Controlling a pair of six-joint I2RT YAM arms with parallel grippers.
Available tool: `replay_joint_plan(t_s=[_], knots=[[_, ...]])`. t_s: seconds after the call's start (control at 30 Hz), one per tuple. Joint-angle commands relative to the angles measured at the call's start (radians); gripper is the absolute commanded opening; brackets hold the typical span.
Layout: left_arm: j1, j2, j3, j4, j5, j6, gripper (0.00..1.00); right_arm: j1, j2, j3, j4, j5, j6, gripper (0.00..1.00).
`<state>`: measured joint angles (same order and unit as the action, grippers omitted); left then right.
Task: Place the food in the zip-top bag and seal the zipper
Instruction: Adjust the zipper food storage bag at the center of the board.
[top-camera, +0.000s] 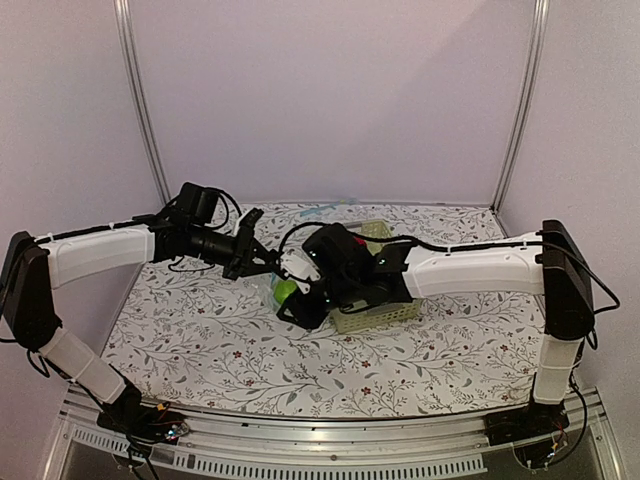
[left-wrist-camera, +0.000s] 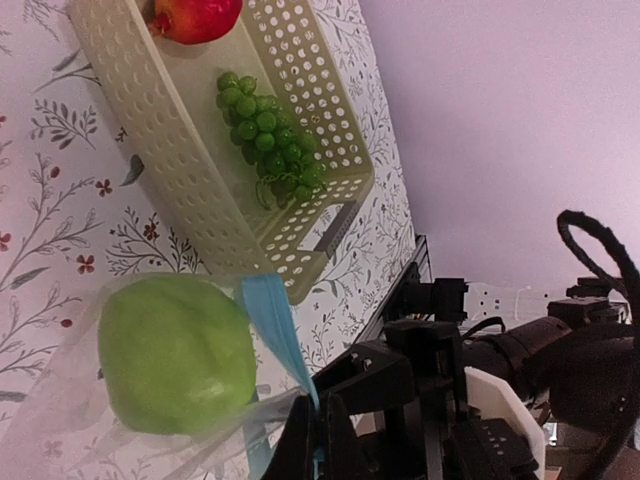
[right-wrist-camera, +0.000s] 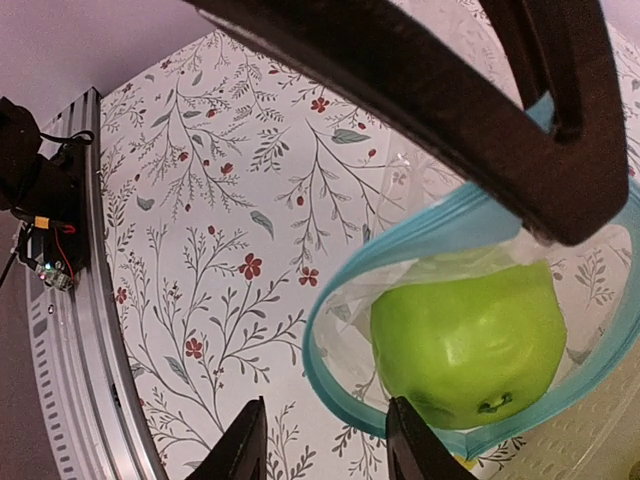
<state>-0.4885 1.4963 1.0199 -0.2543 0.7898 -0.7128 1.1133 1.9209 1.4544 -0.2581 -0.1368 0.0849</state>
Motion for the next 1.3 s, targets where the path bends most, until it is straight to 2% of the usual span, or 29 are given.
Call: replay_joint_plan(t_s=[0.0,0.27,0.4,0.47,0.57,0.7,0.8,0.93,1.0,1.17,1.27], knots=[[0.013,-0.037,-0.004,-0.018,0.014,-0.010,0.00,0.019,0.055,0.035,0.008,0.041,-0.051,0.36],[0.012,-0.048,0.006,-0.034,0.008,-0.010,0.00,0.033,0.080,0.040,0.037,0.126,-0.054,0.22],[0.014,-0.043,0.012,-0.067,-0.006,0.025,0.00,0.033,0.084,0.043,0.031,0.131,-0.031,0.04],[0.017,-0.035,0.015,-0.103,-0.025,0.064,0.00,0.033,0.059,0.041,0.000,0.166,-0.025,0.00],[0.025,-0.022,0.024,-0.162,-0.082,0.136,0.00,0.033,0.004,0.043,-0.087,0.193,-0.029,0.00],[0.021,-0.001,0.062,-0.294,-0.279,0.274,0.00,0.035,-0.083,0.099,-0.294,0.191,-0.048,0.00],[-0.001,0.007,0.070,-0.303,-0.339,0.323,0.00,0.043,-0.110,0.145,-0.445,0.224,-0.064,0.00],[-0.058,0.030,0.114,-0.312,-0.384,0.368,0.00,0.065,-0.102,0.196,-0.565,0.295,-0.074,0.00],[-0.073,0.033,0.122,-0.295,-0.379,0.375,0.00,0.071,-0.091,0.211,-0.600,0.312,-0.074,0.00],[-0.078,0.027,0.088,-0.163,-0.264,0.335,0.00,0.073,-0.040,0.214,-0.614,0.201,-0.074,0.00],[-0.080,0.047,0.068,-0.118,-0.201,0.328,0.00,0.073,-0.016,0.202,-0.605,0.223,-0.056,0.00]])
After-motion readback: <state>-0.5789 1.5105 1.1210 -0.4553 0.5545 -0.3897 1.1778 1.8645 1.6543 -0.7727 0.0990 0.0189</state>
